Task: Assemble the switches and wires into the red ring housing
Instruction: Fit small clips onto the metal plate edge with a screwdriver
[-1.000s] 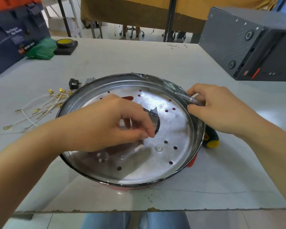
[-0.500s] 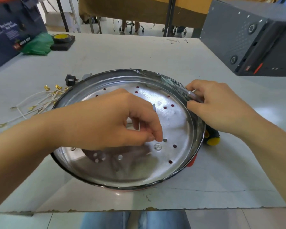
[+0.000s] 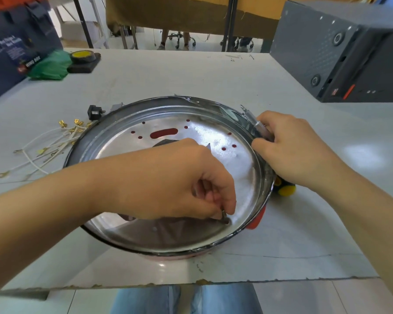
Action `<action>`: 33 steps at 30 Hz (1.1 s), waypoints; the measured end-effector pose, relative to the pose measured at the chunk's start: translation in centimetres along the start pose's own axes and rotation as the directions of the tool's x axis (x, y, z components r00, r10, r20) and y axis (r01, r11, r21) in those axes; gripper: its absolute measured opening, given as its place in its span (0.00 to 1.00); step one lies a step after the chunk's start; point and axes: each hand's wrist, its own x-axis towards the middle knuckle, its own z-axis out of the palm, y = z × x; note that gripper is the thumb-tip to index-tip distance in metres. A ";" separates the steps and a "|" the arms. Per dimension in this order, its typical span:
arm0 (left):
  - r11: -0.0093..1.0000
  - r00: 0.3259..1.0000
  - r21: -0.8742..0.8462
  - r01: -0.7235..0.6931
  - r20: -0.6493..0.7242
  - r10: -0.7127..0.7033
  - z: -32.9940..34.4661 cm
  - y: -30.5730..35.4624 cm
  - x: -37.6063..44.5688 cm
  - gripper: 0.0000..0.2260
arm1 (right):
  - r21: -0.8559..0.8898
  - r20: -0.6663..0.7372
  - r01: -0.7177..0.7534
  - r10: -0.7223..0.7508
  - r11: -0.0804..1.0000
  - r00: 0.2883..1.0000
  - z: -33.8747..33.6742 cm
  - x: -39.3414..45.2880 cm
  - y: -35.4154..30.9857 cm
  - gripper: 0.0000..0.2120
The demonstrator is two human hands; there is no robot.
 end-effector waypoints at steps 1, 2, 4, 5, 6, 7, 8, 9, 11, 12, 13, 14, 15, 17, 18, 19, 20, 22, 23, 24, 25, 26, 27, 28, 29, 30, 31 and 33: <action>1.000 1.000 0.009 -0.004 0.006 0.004 0.0 0.0 0.0 0.05 | 0.004 -0.001 -0.003 0.003 1.000 1.000 0.0 0.0 0.0 0.05; 1.000 1.000 0.018 -0.005 0.012 0.005 0.0 0.1 0.0 0.06 | 0.005 -0.002 -0.006 0.006 1.000 1.000 0.0 0.0 0.0 0.04; 0.999 1.000 0.032 -0.008 0.027 0.007 0.0 0.2 0.1 0.06 | 0.003 -0.007 -0.006 0.006 1.000 1.000 0.1 0.0 0.0 0.03; 0.999 0.999 0.037 -0.010 0.033 0.009 0.0 0.3 0.1 0.05 | 0.005 -0.011 -0.006 0.006 1.000 1.000 0.1 0.0 0.0 0.03; 0.999 0.999 0.041 -0.012 0.037 0.010 0.0 0.3 0.1 0.05 | 0.009 -0.015 -0.006 0.006 1.000 1.000 0.1 0.0 0.0 0.03; 0.999 0.999 0.043 -0.013 0.040 0.011 0.0 0.3 0.2 0.05 | 0.011 -0.017 -0.007 0.007 1.000 1.000 0.0 0.0 0.0 0.04; 0.999 0.999 0.046 -0.014 0.042 0.012 0.0 0.4 0.2 0.05 | 0.011 -0.017 -0.007 0.007 1.000 1.000 0.0 0.0 0.0 0.05; 0.999 0.999 0.049 -0.016 0.043 0.014 0.0 0.4 0.2 0.06 | 0.010 -0.016 -0.007 0.007 1.000 1.000 0.0 0.0 0.0 0.06; 0.998 0.999 0.056 -0.022 0.047 0.019 0.0 0.4 0.1 0.07 | 0.009 -0.015 -0.005 0.005 1.000 1.000 0.0 0.0 -0.1 0.08; 0.998 0.999 0.058 -0.025 0.048 0.022 0.0 0.4 0.1 0.07 | 0.007 -0.017 -0.003 0.003 1.000 1.000 0.0 0.0 -0.1 0.09; 0.998 0.999 0.057 -0.027 0.048 0.025 0.0 0.4 0.1 0.07 | 0.005 -0.017 -0.003 0.003 1.000 1.000 0.1 0.0 -0.1 0.10; 0.998 0.999 0.052 -0.028 0.048 0.025 0.0 0.4 0.1 0.07 | 0.004 -0.016 -0.004 0.004 1.000 1.000 0.1 0.0 -0.1 0.10; 0.999 0.999 0.048 -0.027 0.048 0.024 0.0 0.4 0.0 0.06 | 0.003 -0.014 -0.005 0.005 1.000 1.000 0.1 0.0 -0.1 0.11; 0.999 0.999 0.045 -0.024 0.047 0.022 0.1 0.3 0.0 0.07 | 0.001 -0.005 -0.005 0.005 1.000 1.000 0.0 0.0 -0.1 0.10; 0.999 0.999 0.044 -0.023 0.046 0.021 0.1 0.3 0.0 0.07 | -0.002 0.001 -0.004 0.004 1.000 1.000 0.0 0.0 -0.1 0.10; 0.999 0.999 0.041 -0.023 0.046 0.021 0.1 0.2 0.0 0.07 | -0.005 0.007 -0.003 0.003 1.000 1.000 -0.1 0.0 -0.1 0.09; 0.999 0.999 0.034 -0.023 0.043 0.022 0.1 0.2 0.0 0.07 | -0.007 0.011 -0.001 0.001 1.000 1.000 -0.1 0.0 -0.1 0.07; 0.999 0.999 0.022 -0.028 0.030 0.027 0.0 0.0 -0.1 0.06 | -0.008 0.018 0.003 -0.003 1.000 1.000 -0.2 0.0 0.0 0.04; 0.999 0.999 0.015 -0.028 0.023 0.028 0.0 -0.1 -0.2 0.06 | -0.010 0.021 0.006 -0.006 1.000 1.000 -0.3 -0.1 0.0 0.03; 1.000 0.999 0.006 -0.027 0.019 0.027 0.0 -0.3 -0.3 0.06 | -0.013 0.023 0.011 -0.011 1.000 1.000 -0.3 -0.1 0.0 0.03; 1.000 1.000 -0.005 -0.025 0.018 0.025 0.0 -0.4 -0.3 0.06 | -0.015 0.025 0.016 -0.015 1.000 1.000 -0.3 -0.2 0.0 0.02; 1.000 1.000 -0.016 -0.023 0.019 0.023 -0.1 -0.5 -0.4 0.06 | -0.015 0.026 0.019 -0.019 1.000 0.999 -0.3 -0.2 0.1 0.02; 0.999 1.000 -0.026 -0.020 0.021 0.020 -0.1 -0.6 -0.4 0.06 | -0.015 0.027 0.021 -0.021 1.000 0.999 -0.3 -0.2 0.1 0.02; 0.999 1.000 -0.035 -0.016 0.020 0.017 -0.1 -0.7 -0.4 0.06 | -0.014 0.030 0.021 -0.021 1.000 0.999 -0.4 -0.2 0.1 0.02; 0.999 1.000 -0.043 -0.014 0.017 0.014 -0.1 -0.8 -0.4 0.06 | -0.012 0.036 0.020 -0.020 1.000 0.999 -0.4 -0.2 0.0 0.02; 0.999 1.000 -0.050 -0.011 0.011 0.012 -0.1 -0.9 -0.4 0.06 | -0.008 0.041 0.019 -0.019 1.000 0.999 -0.4 -0.2 0.0 0.02; 0.998 1.000 -0.058 -0.009 0.006 0.010 -0.1 -0.9 -0.4 0.06 | -0.004 0.045 0.019 -0.019 1.000 0.999 -0.5 -0.2 0.0 0.04; 0.998 1.000 -0.067 -0.011 0.005 0.011 -0.1 -1.0 -0.4 0.06 | -0.002 0.051 0.019 -0.019 1.000 0.999 -0.5 -0.3 0.0 0.07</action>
